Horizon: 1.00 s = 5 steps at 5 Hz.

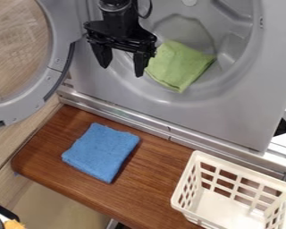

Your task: Put the blue cloth in the white basket

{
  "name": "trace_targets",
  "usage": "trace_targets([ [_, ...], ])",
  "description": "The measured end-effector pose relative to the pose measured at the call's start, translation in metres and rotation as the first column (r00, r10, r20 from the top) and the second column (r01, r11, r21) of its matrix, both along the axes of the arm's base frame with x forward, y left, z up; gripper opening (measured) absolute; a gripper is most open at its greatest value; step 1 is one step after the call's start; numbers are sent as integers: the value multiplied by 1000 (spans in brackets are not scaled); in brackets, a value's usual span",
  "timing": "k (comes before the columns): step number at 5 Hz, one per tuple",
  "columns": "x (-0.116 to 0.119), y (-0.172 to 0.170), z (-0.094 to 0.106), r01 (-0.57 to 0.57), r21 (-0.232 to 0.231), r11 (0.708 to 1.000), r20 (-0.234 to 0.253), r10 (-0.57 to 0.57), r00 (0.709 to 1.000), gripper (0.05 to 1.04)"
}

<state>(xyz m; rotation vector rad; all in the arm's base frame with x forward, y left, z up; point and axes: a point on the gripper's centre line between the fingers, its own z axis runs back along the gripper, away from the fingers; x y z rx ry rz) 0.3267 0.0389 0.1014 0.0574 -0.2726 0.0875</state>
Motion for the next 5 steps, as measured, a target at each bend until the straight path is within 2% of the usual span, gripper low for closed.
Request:
trace_targets([
  [1,-2,0,-11,-10,-7,1000,-31,9,999,1000],
  [2,-12,1,-40,-77,-11,997,-110,75,991,1000],
  [3,-27,6,-53,-113,63,992,-142,121,982,1000],
  [4,-31,10,-74,-114,96,989,-172,129,977,999],
  [5,-24,21,-110,-128,88,988,-199,143,970,1000],
])
